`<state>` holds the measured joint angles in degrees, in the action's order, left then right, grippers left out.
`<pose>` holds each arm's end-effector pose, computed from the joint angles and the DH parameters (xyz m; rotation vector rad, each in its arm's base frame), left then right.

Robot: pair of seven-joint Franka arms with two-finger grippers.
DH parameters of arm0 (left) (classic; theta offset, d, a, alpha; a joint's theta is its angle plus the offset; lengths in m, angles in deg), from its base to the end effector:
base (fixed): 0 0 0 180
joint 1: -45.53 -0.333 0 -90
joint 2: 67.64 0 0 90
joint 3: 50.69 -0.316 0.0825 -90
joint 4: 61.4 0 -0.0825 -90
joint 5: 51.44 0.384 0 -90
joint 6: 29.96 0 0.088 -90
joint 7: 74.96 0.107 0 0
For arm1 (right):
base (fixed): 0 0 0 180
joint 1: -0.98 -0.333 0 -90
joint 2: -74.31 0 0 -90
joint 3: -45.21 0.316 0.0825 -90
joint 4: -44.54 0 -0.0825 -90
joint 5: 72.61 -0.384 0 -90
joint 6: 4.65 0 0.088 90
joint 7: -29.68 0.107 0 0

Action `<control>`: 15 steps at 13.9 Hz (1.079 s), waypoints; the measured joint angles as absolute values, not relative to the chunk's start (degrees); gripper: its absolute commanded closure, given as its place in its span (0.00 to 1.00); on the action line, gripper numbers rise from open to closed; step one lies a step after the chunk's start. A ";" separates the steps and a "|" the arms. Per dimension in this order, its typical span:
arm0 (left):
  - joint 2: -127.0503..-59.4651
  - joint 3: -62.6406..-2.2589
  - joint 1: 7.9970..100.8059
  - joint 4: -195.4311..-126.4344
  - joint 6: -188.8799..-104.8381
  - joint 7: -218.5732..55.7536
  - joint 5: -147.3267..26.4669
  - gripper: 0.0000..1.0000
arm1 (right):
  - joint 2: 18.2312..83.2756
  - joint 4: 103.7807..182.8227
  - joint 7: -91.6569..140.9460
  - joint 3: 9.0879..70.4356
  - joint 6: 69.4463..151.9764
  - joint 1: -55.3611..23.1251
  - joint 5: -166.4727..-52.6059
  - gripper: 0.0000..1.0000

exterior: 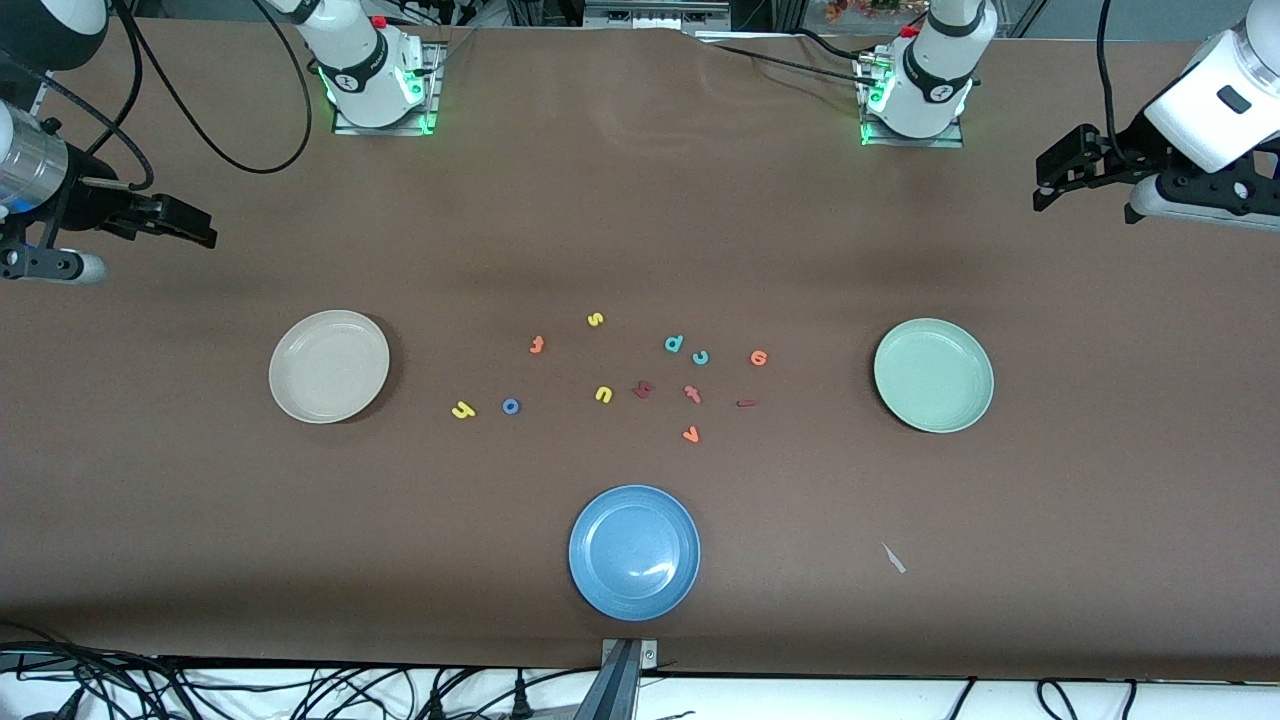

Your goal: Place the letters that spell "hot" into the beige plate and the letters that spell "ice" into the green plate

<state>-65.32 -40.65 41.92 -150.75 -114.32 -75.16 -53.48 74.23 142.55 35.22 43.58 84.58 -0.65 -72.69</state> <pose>0.5279 -0.0657 0.6431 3.1102 -0.1729 -0.0760 0.5452 0.0002 0.5572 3.1225 -0.1512 -0.2420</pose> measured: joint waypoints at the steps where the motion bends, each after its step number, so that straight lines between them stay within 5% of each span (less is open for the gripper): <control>1: -65.33 -40.65 41.92 -150.69 -114.32 -75.17 -53.38 0.00 | 74.22 142.55 35.22 43.58 84.58 -0.65 -72.69 0.00; 15: -65.32 -39.40 41.92 -150.24 -114.25 -76.99 -53.24 0.00 | 74.23 142.55 35.22 43.58 84.58 -0.65 -72.69 0.00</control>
<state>-65.32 -39.40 41.92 -150.24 -114.25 -76.99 -53.24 74.23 142.55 35.22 43.58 84.58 -0.65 -72.69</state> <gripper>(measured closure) 0.000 0.000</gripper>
